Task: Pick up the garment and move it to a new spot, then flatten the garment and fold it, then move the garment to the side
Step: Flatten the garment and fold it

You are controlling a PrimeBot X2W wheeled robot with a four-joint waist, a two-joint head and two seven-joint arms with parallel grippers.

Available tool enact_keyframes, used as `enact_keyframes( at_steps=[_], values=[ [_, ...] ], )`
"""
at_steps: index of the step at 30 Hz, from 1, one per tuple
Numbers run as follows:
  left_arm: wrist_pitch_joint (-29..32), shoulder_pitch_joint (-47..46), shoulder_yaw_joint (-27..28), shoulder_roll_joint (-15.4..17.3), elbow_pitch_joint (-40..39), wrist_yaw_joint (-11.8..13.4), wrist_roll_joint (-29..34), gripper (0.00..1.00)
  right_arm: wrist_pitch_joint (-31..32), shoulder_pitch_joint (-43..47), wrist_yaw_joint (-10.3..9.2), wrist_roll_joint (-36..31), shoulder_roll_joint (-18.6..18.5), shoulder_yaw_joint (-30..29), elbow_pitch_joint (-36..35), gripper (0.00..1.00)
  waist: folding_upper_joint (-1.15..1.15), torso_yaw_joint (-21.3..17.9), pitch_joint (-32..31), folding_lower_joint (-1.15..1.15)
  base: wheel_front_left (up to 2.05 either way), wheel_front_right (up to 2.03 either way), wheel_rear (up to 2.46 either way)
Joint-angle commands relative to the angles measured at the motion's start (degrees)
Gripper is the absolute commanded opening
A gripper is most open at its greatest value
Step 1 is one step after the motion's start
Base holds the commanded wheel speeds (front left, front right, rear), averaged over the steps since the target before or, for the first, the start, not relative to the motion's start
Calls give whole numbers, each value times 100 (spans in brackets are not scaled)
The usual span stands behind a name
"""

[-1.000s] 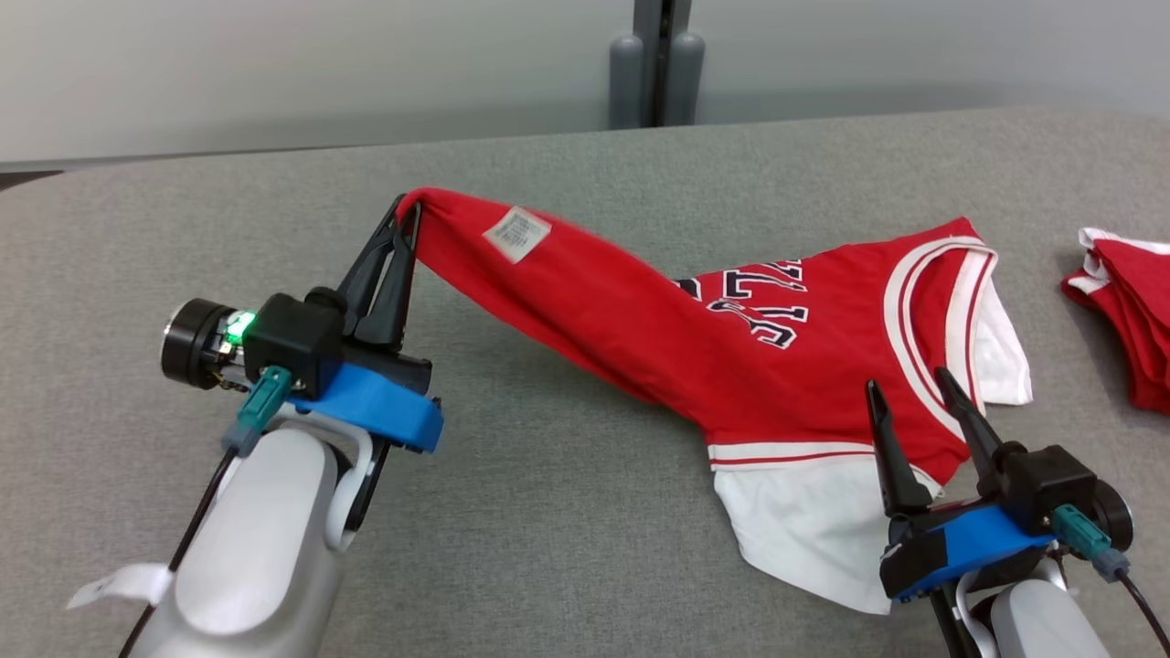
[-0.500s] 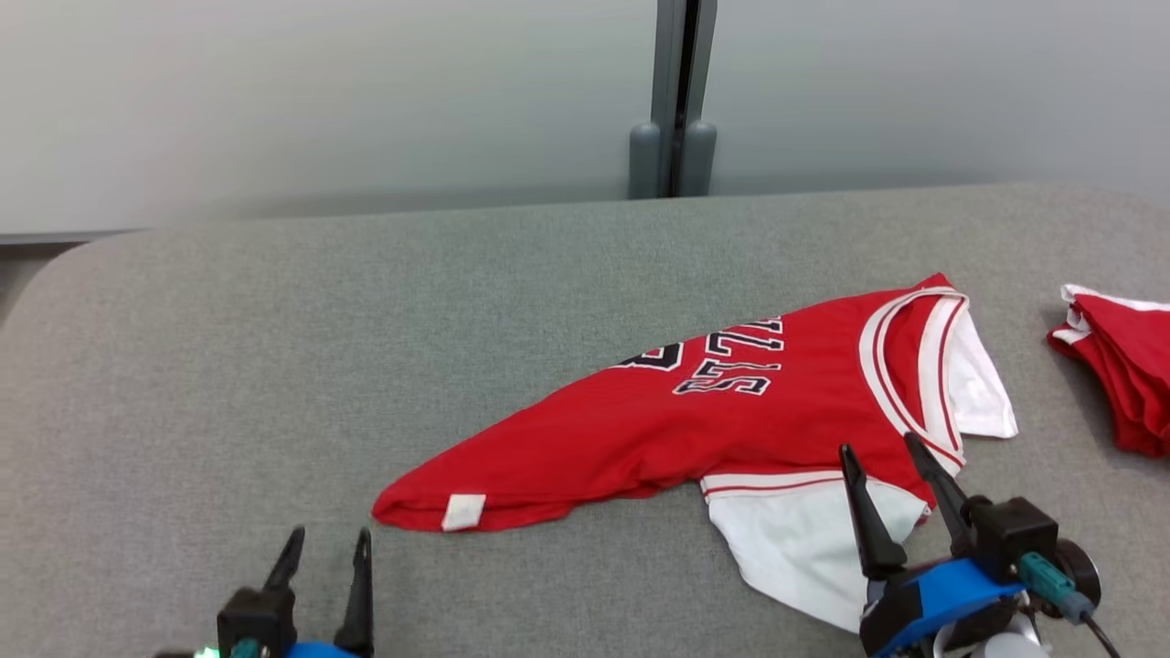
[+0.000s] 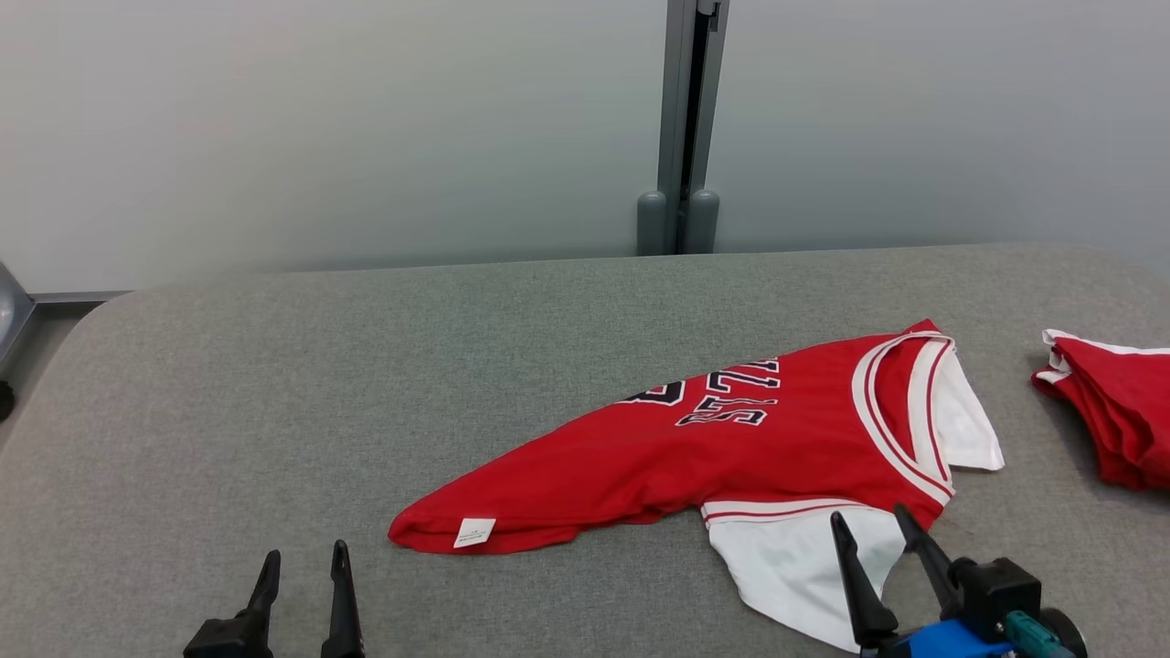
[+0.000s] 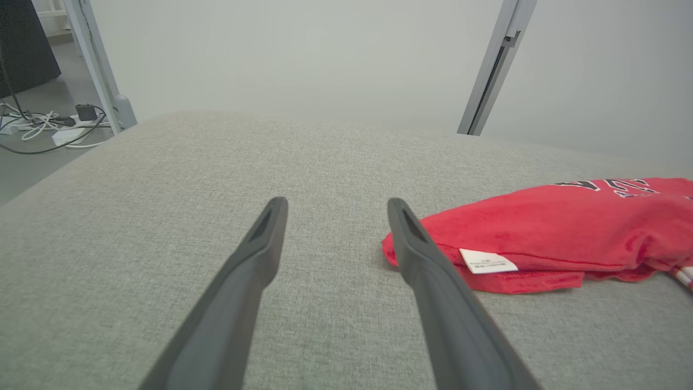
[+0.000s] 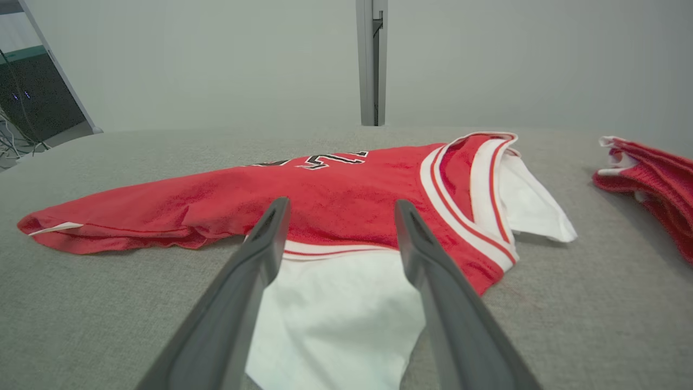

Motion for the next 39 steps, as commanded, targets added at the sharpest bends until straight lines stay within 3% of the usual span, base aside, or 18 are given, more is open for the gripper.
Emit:
enact_keyframes(
  at_steps=[1, 14, 23, 30, 31, 32, 35, 39],
  values=[
    [-16, 68, 26, -17, -10, -19, -20, 100, -18, 122, -2, 29, 7, 30, 91, 100, 0, -7, -23, 1, 0, 0, 0],
    [-16, 143, -305, -32, 44, 65, -301, 100, -17, 119, -1, 198, 8, 105, 401, 100, 0, -42, -11, 1, 0, 0, 0],
    [-16, 183, -510, -31, 90, 67, -381, 100, -18, 99, -1, 165, 6, -176, 1441, 100, 0, 55, 75, 1, 0, 0, 0],
    [-16, 177, -550, -32, 121, 63, -367, 100, -1, -39, -1, 308, 9, 88, 2004, 100, 0, 91, 125, 1, 0, 0, 0],
    [-16, 166, -554, -32, 118, 65, -370, 100, 4, -73, -1, 314, 10, 119, 2065, 65, 0, 94, 132, 1, 0, 0, 0],
    [-16, 152, -557, -32, 116, 67, -374, 100, 4, -101, -1, 350, 10, 162, 2120, 0, 0, 94, 139, 1, 0, 0, 0],
    [-16, 115, -558, -33, 106, 83, -399, 100, 3, -209, -1, 403, 16, 179, 2125, 0, 0, 65, 152, 1, 0, 0, 0],
    [-16, 140, -544, -34, 87, 94, -412, 100, -10, -167, -2, 321, -86, -294, 1637, 0, 0, -37, 140, 1, 0, 0, 0]
  ],
)
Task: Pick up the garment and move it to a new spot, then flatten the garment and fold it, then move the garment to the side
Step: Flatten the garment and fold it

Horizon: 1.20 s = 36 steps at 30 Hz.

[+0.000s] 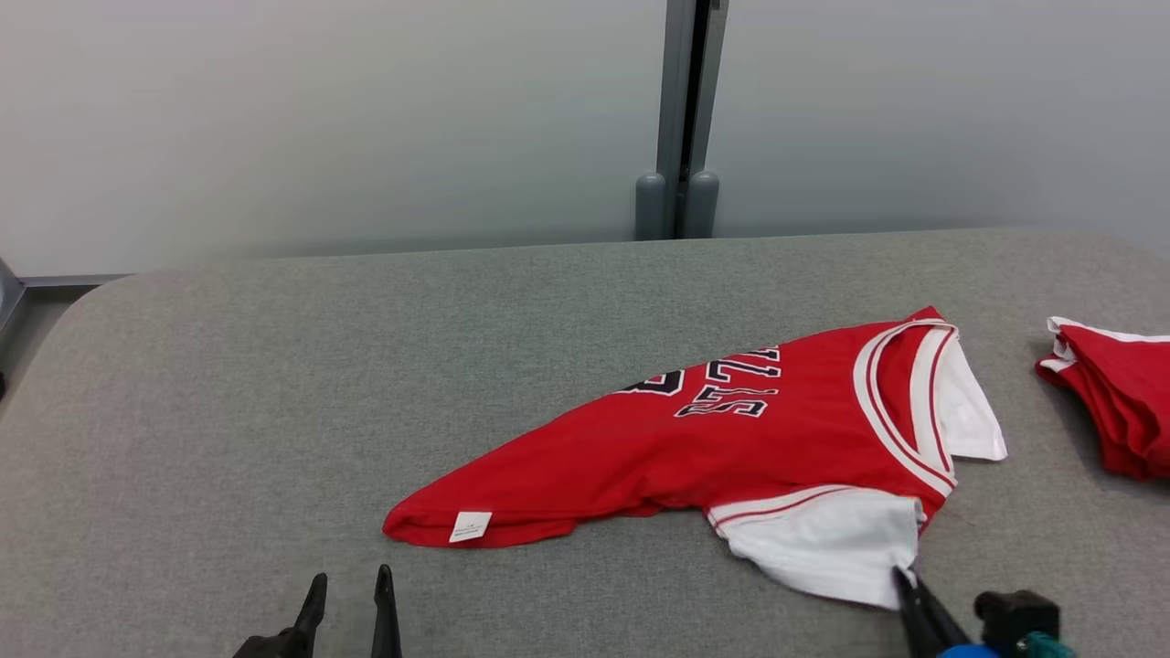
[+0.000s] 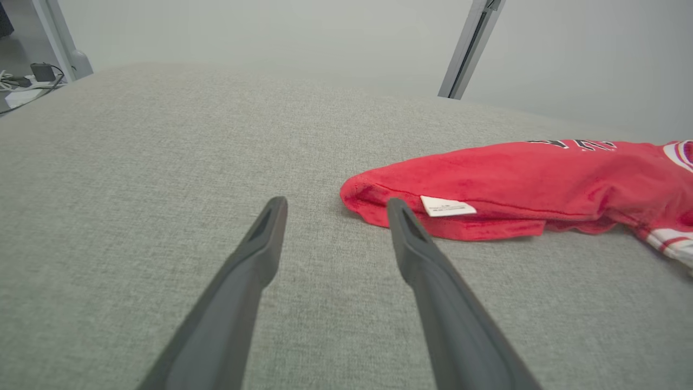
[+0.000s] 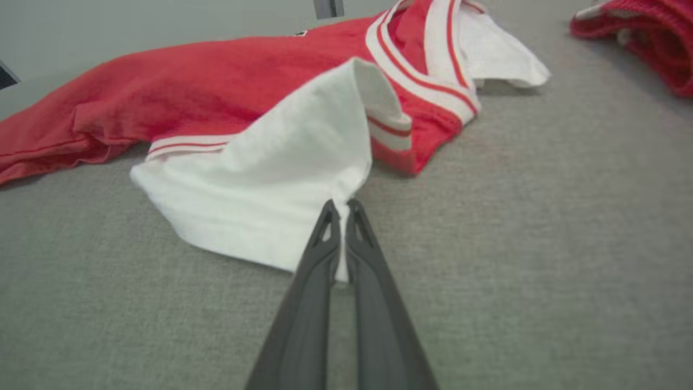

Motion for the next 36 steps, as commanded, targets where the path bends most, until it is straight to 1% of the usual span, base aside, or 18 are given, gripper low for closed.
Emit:
enact_keyframes(
  at_steps=[1, 6, 11, 12, 13, 15, 16, 17, 18, 21, 23, 26, 32, 36],
  values=[
    [-16, -1, 16, -4, -25, 13, -21, 100, -3, 99, -2, -46, -138, -228, -256, 0, 0, -60, -22, 0, 0, 0, 0],
    [-16, 15, -17, -5, -10, 39, -83, 100, -3, 301, -1, -112, -232, -632, -730, 0, 0, -185, -41, 0, 0, 0, 0],
    [-16, -79, -104, -3, 44, 47, -139, 100, -3, 300, -1, -71, -168, -564, -735, 0, 0, -223, -36, 0, 0, 0, 0],
    [-16, -92, -113, -3, 57, 43, -137, 100, -3, 289, -2, -62, -155, -560, -658, 33, 0, -220, -37, 0, 0, 0, 0],
    [-16, -101, -122, -3, 73, 45, -130, 100, -2, 252, -1, -96, -153, -586, -621, 100, 0, -214, -37, 0, 0, 0, 0],
    [-16, -137, -119, -3, 102, 104, -82, 100, -5, 137, -1, -238, -123, -655, -818, 100, 0, -191, -40, 0, 0, 0, 0],
    [-16, -152, -101, -2, 113, 114, -61, 100, -11, 99, -1, -265, -95, -690, -1025, 100, 0, -182, -38, 0, 0, 0, 0],
    [-16, -152, -101, -2, 113, 114, -61, 100, -11, 99, -1, -265, -95, -690, -1025, 100, 0, -182, -38, 0, 0, 0, 0],
    [-16, -166, -86, -3, 121, 139, -25, 100, -9, 101, -1, -322, -74, -703, -1238, 100, 0, -175, -35, 0, 0, 0, 0],
    [-16, -208, -35, -4, 110, 160, 56, 100, -8, 191, -1, -423, -27, -570, -1871, 100, 0, -151, -25, 0, 0, 0, 0],
    [-16, -230, 9, -4, 102, 142, 92, 100, -8, 270, -1, -433, -28, -453, -2107, 100, 0, -138, -26, 0, 0, 0, 0],
    [-16, -266, 59, -4, 82, 127, 132, 100, -8, 289, -1, -439, -18, -285, -2153, 100, 0, -128, -28, 0, 0, 0, 0],
    [-16, -243, 90, -4, 47, 178, 126, 100, -9, 369, -1, -314, -13, -59, -1918, 100, 0, -134, -54, 0, 0, 0, 0],
    [-16, -228, 69, -4, 32, 190, 100, 100, -9, 347, -1, -291, -14, -20, -1819, 100, 0, -135, -53, 0, 0, 0, 0]
  ],
)
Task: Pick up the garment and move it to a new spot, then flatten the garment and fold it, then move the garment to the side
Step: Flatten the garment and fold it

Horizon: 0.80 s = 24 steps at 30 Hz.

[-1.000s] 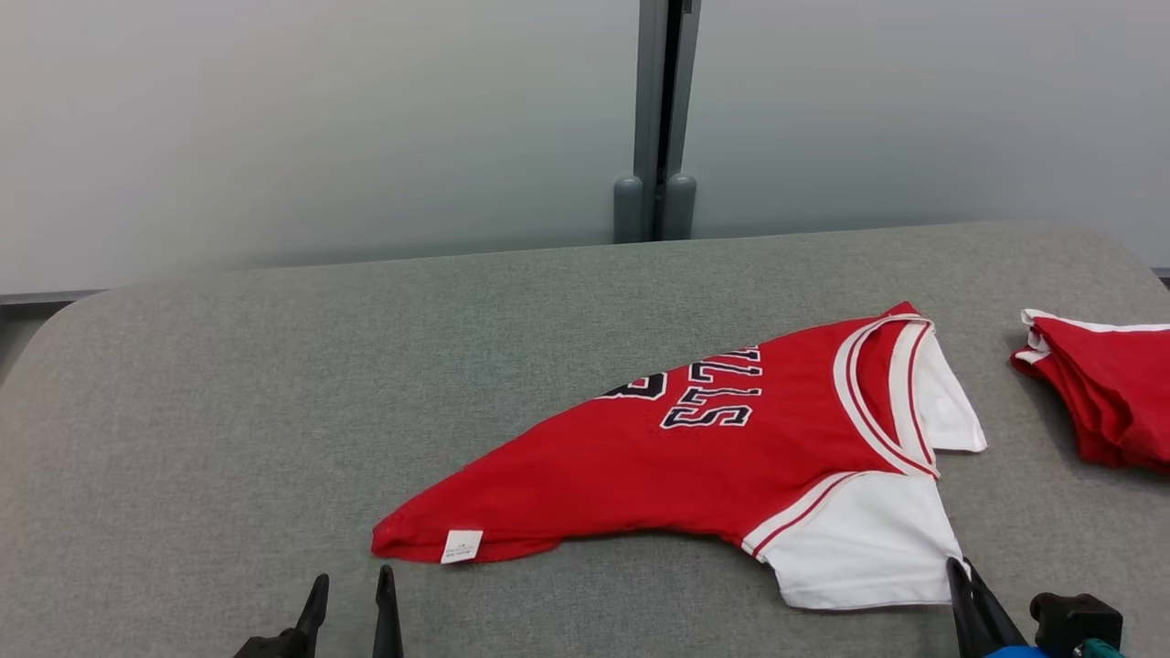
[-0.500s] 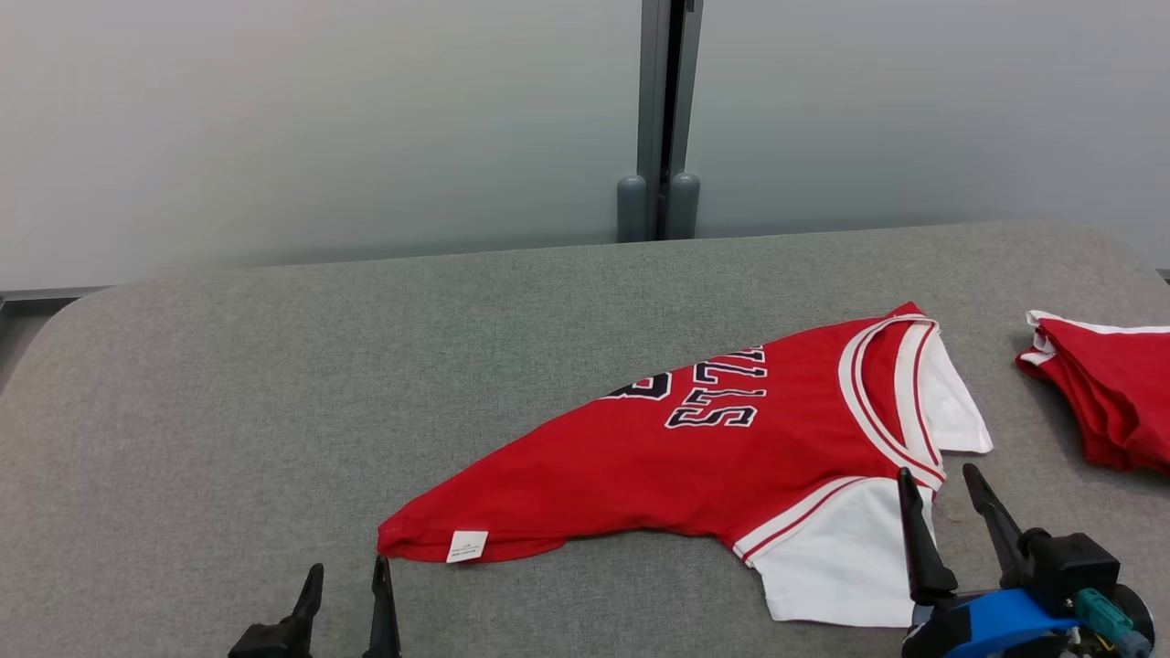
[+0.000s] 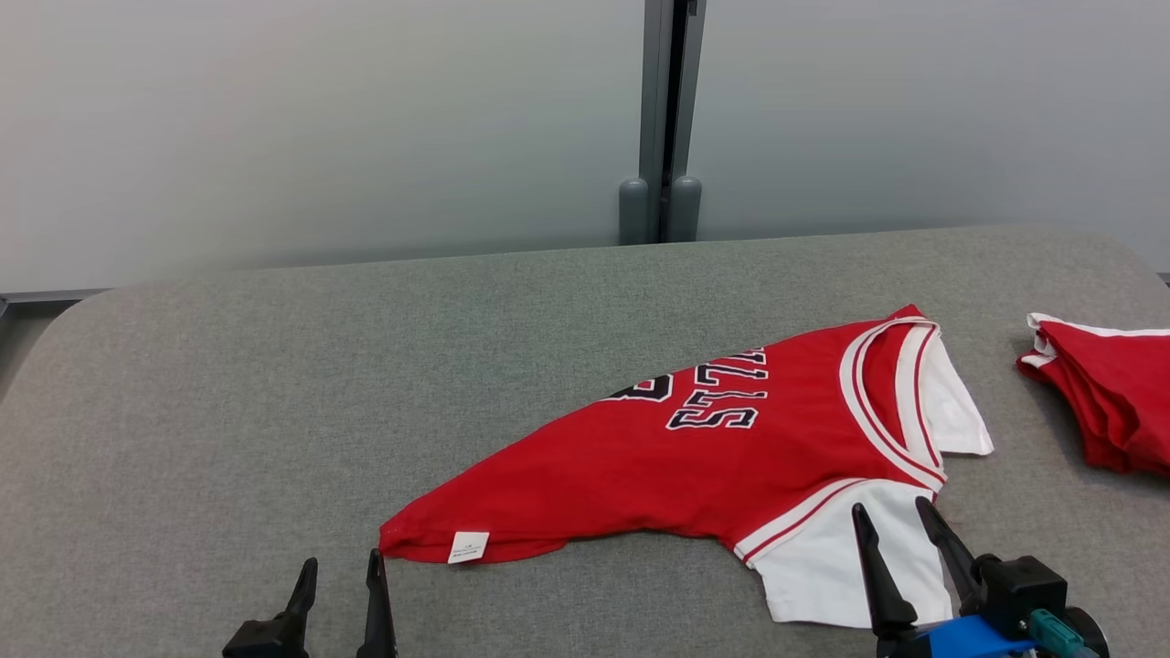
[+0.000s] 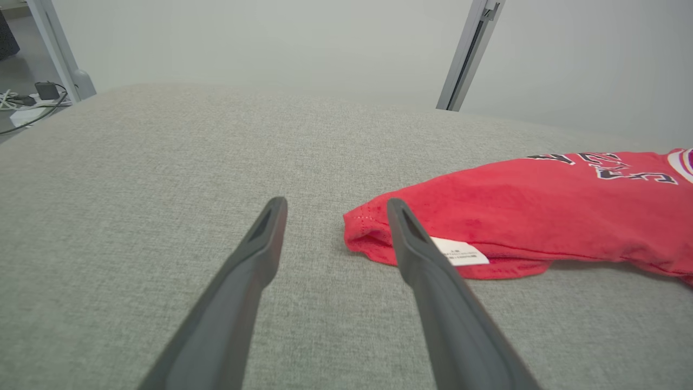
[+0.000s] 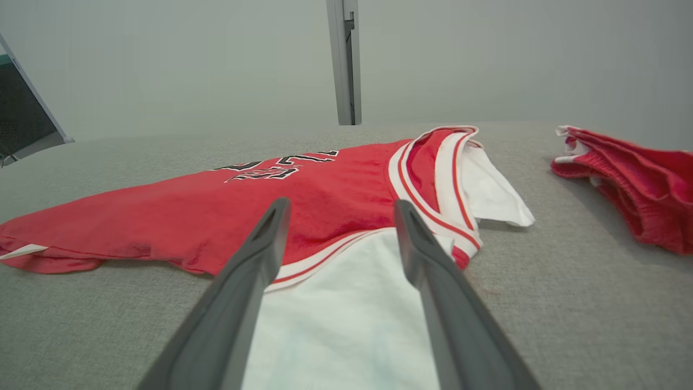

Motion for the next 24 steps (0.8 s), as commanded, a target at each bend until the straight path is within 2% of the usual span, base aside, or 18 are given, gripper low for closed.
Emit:
enact_keyframes(
  at_steps=[1, 6, 17, 24],
  values=[
    [-16, -57, 10, -1, -22, 23, -17, 100, -17, 35, 0, 31, -4, 1, 23, 100, 0, -3, 5, 0, 0, 0, 0],
    [-16, -103, -75, -2, -33, -190, -305, 100, -17, -16, 0, 31, -3, 31, 56, 100, 0, -13, 72, 0, 0, 0, 0],
    [-16, -813, -143, 0, 537, -283, -692, 100, -16, -228, 0, -6, -4, 144, 71, 100, 0, -64, 655, 0, 0, 0, 0],
    [-16, -1089, -141, 0, 1036, -495, -1045, 100, -16, -327, 0, 7, -2, 189, 63, 100, 0, -156, 832, 0, 0, 0, 0]
  ],
)
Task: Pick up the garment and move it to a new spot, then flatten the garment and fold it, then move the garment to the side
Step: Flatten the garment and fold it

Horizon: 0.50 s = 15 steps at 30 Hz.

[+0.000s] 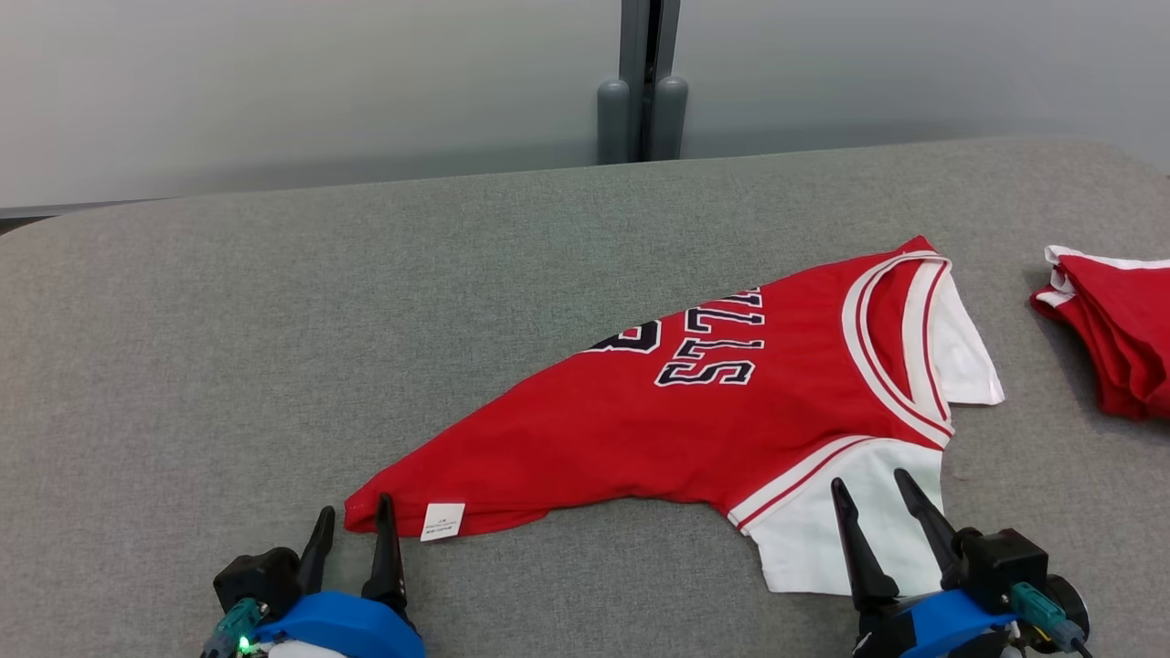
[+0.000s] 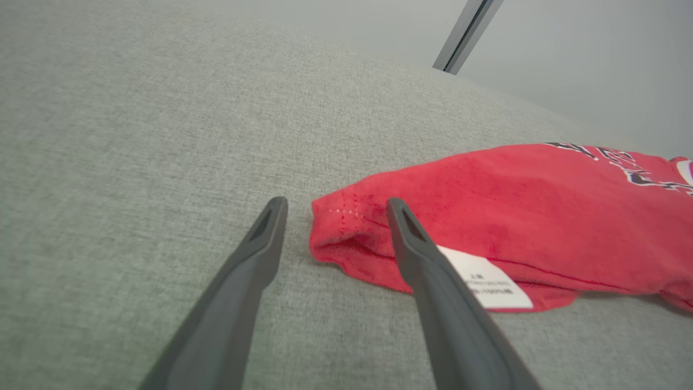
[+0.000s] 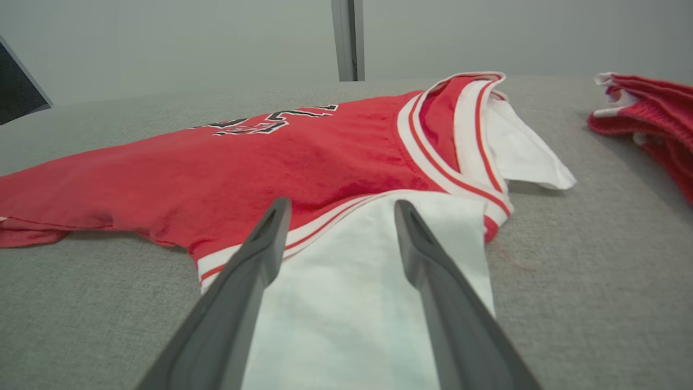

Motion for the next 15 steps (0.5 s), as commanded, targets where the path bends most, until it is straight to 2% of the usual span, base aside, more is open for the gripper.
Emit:
enact_keyframes(
  at_steps=[1, 7, 14, 15],
  values=[
    [-16, -86, 0, -1, 88, -43, -83, 100, -16, -47, 0, 14, -3, -1, -10, 100, 0, -13, 16, -1, 0, 0, 0],
    [-12, -197, -62, 0, 407, -140, -344, 100, -16, -79, 0, 26, -3, 5, 20, 100, 0, -69, 52, -1, 0, 0, 0],
    [-3, -257, -108, 1, 304, -207, -436, 100, -16, -92, 0, 56, -3, -4, -5, 100, 0, -112, 101, -1, 0, 0, 0],
    [-4, -257, -95, 1, 242, -213, -416, 98, -16, -91, 0, 62, -3, -12, 1, 100, 0, -114, 105, -1, 0, 0, 0]
  ],
)
